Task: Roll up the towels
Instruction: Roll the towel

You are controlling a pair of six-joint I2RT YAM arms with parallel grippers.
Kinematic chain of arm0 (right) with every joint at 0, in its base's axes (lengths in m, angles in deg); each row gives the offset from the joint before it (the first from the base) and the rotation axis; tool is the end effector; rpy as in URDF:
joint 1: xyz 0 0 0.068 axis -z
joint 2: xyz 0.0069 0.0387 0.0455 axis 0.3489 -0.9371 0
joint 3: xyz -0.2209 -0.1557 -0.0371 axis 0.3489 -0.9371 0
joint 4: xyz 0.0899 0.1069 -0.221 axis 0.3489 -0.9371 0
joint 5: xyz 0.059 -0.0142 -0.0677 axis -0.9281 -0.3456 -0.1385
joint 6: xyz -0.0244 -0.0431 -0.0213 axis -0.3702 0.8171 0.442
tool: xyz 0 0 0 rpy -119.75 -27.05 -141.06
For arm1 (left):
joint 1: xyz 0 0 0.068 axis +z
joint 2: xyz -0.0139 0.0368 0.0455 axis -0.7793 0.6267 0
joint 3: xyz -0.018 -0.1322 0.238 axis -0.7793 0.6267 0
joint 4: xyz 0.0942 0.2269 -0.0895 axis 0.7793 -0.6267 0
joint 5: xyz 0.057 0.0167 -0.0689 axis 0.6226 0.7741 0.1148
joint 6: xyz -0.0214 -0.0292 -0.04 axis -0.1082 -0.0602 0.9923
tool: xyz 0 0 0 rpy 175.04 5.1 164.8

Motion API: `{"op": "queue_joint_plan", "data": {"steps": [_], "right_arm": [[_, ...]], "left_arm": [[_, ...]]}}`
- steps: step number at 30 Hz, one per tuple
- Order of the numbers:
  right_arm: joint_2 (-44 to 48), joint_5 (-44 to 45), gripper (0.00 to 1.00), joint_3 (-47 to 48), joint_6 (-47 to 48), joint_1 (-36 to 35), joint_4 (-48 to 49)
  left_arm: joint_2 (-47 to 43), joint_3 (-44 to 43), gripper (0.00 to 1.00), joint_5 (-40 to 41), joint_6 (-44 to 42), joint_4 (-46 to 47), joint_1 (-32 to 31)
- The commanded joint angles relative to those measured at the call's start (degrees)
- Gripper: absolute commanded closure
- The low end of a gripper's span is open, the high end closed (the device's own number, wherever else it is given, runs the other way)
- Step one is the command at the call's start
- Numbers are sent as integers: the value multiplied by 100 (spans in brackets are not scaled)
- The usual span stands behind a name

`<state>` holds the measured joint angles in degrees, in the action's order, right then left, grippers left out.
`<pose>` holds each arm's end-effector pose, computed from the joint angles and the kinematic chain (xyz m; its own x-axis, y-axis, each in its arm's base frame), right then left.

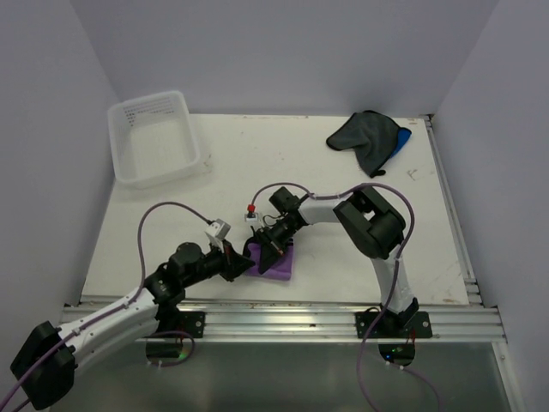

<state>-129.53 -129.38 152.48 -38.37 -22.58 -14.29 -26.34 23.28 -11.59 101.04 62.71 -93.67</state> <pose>0.2566 0.2836 0.0977 -0.6926 -0.6556 -0.3008 -0.4814 0.1096 0.8696 0.1089 -0.1116 0.1664 -0.6580 -0.1517 -0.7376 0.5495 0.5730 -0.6080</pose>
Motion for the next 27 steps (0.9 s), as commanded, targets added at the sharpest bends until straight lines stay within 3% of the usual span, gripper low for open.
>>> {"op": "queue_joint_plan", "data": {"steps": [1,7,12,15,16,21,27], "right_arm": [[-133,-293,88,323,386,38,-559],[-239,-284,88,394,377,55,-559],[-195,-162,85,376,413,47,-595],[41,75,74,236,509,38,-533],[199,137,65,183,509,38,-498],[657,419,55,-151,369,-50,-60],[1359,1200,51,-371,210,-428,389]], "left_arm": [[-266,326,98,160,548,22,-76],[-434,521,98,231,664,153,-287],[32,231,87,301,382,136,-393],[6,160,82,415,382,127,-393],[-72,143,81,476,391,110,-384],[-389,90,80,679,444,-171,-393],[-697,37,87,890,461,-418,-384]]}}
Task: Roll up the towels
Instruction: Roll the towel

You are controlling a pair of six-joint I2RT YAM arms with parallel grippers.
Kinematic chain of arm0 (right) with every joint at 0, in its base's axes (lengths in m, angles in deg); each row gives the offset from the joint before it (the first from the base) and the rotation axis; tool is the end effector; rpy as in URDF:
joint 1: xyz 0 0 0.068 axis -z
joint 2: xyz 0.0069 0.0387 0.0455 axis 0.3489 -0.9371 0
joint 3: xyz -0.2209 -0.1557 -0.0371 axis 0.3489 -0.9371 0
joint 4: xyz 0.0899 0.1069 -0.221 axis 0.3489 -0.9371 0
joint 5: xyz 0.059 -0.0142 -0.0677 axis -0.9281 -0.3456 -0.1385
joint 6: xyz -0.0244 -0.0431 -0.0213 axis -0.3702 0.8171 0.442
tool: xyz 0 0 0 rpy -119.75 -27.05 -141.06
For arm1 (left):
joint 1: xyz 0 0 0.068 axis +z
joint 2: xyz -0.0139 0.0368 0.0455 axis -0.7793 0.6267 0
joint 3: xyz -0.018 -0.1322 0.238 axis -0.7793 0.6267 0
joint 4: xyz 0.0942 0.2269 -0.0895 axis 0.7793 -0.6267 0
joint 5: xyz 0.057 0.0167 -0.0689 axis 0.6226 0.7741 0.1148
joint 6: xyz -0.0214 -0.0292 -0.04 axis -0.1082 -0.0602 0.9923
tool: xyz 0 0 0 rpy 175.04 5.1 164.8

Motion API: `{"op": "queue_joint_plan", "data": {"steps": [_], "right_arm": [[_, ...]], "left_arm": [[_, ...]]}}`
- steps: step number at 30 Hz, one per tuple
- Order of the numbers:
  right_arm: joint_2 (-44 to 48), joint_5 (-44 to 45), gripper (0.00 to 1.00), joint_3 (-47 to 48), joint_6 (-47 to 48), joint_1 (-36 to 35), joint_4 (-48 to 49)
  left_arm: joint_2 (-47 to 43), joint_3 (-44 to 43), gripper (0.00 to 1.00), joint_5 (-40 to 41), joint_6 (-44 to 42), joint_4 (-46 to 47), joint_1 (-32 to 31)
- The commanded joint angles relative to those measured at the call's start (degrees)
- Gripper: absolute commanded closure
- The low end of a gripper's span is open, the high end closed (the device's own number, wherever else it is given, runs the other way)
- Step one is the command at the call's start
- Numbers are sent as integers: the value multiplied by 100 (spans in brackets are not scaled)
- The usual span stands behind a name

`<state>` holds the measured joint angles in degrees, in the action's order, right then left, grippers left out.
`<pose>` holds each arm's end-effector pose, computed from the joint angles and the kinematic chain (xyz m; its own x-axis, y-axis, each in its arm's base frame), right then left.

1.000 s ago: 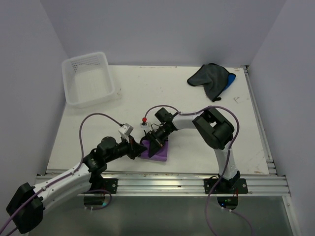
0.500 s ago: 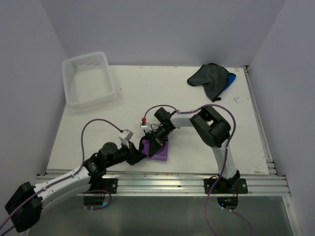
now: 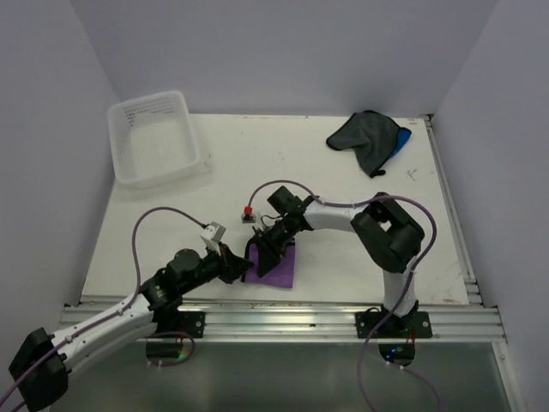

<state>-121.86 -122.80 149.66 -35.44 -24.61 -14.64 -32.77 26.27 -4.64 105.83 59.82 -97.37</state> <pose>0.2400 0.2835 0.1302 -0.6182 -0.6682 -0.4140 -0.6237 0.0963 0.7757 0.0964 -0.1071 0.1574 -0.6684 -0.2207 -0.7103 0.4841 0.5959 -0.6407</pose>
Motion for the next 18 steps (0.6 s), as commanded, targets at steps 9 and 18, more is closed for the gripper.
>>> {"op": "queue_joint_plan", "data": {"steps": [9,18], "right_arm": [[2376,3551,65,-1248,-241,-901,1128],[3538,6833,67,-1979,128,-2622,1049]], "left_arm": [[1263,-386,100,46,8,661,-23],[2247,-245,100,124,238,1497,-15]]}}
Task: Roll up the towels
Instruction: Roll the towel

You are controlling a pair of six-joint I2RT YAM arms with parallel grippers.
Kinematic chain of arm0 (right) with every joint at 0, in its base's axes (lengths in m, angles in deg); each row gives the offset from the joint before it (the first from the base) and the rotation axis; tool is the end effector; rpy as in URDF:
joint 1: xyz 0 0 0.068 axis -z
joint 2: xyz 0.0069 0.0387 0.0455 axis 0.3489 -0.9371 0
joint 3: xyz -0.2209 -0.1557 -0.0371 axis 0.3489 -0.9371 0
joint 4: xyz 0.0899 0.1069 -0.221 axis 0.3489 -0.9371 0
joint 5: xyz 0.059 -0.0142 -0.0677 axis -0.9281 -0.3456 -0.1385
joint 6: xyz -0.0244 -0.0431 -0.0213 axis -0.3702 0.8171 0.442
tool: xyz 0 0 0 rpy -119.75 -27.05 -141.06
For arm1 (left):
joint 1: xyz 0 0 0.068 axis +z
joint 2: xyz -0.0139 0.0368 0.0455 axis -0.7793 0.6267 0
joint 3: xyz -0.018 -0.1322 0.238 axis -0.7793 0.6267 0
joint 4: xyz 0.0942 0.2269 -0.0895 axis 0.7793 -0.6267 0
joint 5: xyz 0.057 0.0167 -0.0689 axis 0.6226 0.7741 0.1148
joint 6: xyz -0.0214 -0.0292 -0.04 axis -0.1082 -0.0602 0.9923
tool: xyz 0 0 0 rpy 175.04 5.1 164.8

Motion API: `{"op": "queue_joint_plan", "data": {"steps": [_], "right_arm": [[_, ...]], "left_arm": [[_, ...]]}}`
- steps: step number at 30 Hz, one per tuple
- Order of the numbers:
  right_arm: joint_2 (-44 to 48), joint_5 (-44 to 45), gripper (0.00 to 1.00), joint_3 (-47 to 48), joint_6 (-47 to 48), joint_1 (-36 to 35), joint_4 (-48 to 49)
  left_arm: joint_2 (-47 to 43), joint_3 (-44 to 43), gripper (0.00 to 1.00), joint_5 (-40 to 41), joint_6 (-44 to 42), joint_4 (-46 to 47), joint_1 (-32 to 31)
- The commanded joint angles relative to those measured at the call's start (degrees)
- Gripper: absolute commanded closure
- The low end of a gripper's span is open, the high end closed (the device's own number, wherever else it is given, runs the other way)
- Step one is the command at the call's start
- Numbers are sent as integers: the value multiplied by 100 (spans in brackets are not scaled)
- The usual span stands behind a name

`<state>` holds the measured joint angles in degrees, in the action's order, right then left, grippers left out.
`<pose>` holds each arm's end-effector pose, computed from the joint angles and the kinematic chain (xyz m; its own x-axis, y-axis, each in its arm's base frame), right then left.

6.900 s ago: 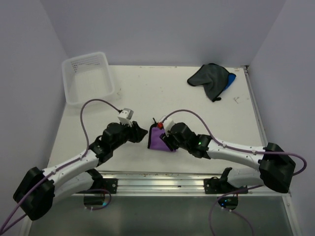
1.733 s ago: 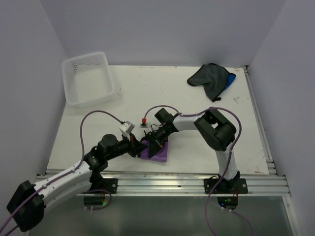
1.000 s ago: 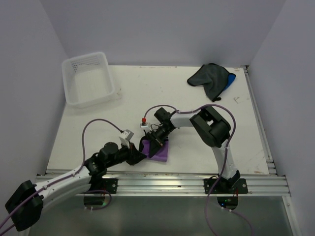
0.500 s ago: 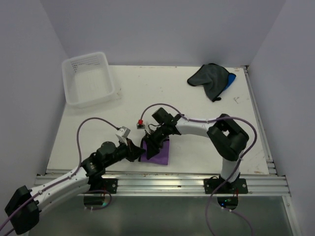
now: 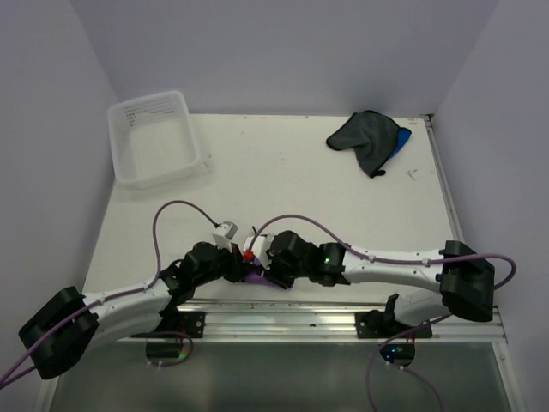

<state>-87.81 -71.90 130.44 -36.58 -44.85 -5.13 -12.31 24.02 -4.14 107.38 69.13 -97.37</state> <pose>0.1166 0.2654 0.2163 -0.2477 -0.6518 -0.7168 -0.9552 0.2881 0.0680 0.1137 -0.1247 0.1382 -0.7499 -0.1662 -0.6403 0.3926 0.6672 -0.6330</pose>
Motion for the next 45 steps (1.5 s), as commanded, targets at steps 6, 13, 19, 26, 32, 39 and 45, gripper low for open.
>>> {"op": "queue_joint_plan", "data": {"steps": [6,13,19,26,32,39,45], "right_arm": [[-175,3994,67,-233,690,-1742,694],[-798,4980,64,-198,1349,-2296,1161],[-1194,5121,62,-181,1437,-2630,1399],[-1563,5235,56,-233,1394,-2806,1513],[-1827,5542,55,-365,1376,-2868,1714],[-2231,5542,53,-418,1244,-2868,1785],[-2557,5701,54,-339,1262,-2868,1803]], "left_arm": [[712,-2,100,92,196,557,-23],[914,182,100,66,390,741,-23],[1037,253,100,57,443,811,-15],[1230,253,100,-22,443,943,-15],[1248,253,100,-13,443,944,-15],[1257,244,100,-22,443,952,-23],[1248,244,100,-49,451,935,-15]]}}
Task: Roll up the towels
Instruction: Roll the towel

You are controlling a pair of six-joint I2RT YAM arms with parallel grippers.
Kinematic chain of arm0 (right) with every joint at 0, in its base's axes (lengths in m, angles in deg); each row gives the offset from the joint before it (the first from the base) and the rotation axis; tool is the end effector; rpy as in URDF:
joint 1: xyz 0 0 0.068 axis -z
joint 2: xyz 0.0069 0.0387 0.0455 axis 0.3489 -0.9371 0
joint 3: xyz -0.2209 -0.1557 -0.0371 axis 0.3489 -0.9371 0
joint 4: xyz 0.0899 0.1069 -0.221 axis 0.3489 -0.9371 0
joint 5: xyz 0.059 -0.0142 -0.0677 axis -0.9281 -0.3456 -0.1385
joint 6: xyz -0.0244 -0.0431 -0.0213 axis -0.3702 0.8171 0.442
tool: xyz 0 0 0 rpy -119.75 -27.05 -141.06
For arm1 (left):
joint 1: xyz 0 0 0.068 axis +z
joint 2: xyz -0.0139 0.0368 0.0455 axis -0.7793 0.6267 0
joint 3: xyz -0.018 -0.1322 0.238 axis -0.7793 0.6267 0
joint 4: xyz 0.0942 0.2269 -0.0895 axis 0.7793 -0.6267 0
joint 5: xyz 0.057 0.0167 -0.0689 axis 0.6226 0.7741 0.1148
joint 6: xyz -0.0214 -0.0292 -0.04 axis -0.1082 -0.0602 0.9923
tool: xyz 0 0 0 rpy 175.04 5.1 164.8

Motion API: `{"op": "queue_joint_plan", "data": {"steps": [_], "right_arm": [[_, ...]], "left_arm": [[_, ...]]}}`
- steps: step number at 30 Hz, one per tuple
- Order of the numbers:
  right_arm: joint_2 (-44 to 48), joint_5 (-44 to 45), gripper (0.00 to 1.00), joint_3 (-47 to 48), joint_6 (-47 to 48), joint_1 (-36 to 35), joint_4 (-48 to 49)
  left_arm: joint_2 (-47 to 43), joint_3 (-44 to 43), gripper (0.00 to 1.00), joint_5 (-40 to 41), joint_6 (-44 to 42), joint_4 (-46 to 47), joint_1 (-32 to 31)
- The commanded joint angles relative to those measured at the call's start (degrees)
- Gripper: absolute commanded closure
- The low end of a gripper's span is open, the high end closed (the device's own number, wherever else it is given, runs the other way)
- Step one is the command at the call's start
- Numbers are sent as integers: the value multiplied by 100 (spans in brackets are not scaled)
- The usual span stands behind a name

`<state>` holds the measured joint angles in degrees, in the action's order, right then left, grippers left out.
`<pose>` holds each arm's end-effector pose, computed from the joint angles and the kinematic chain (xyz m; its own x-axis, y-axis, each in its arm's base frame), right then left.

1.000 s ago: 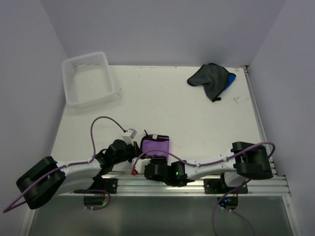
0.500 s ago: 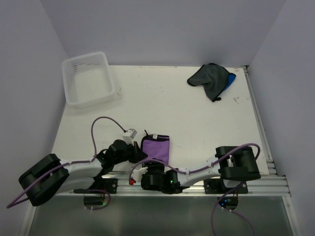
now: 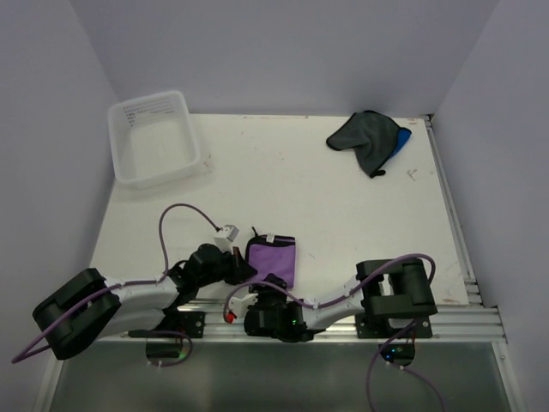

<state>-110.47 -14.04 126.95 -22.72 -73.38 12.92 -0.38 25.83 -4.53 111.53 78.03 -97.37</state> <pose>0.0062 0.3159 0.1167 0.2447 -0.8793 -0.4087 -0.6357 0.1727 -0.7523 0.1162 -0.1276 0.1125 -0.8125 -0.1756 -0.5559 0.3007 0.6907 -0.6576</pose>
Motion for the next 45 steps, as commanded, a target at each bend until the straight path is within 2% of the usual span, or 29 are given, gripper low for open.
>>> {"op": "queue_joint_plan", "data": {"steps": [1,5,10,17,21,25,31,45], "right_arm": [[-343,-59,55,37,-124,-24,-2],[-501,12,61,64,-159,-24,-11],[-501,-85,75,46,-186,-24,-20],[-458,-400,82,-6,-300,-16,-55],[-264,-813,100,-24,-431,-7,-169],[52,-1235,100,11,-625,125,-380],[649,-2272,100,2,-994,756,-565],[1002,-4662,100,2,-1416,1935,-908]], "left_arm": [[46,71,100,-9,19,28,-15],[20,80,100,-9,19,-7,-15],[28,63,100,-27,10,-8,-23],[64,45,100,-53,-8,10,-23],[64,19,100,-62,-43,-7,-15],[55,19,100,-62,-43,-8,-15],[20,45,100,-80,-43,-16,-15],[-121,89,100,-97,-43,-86,-23]]}}
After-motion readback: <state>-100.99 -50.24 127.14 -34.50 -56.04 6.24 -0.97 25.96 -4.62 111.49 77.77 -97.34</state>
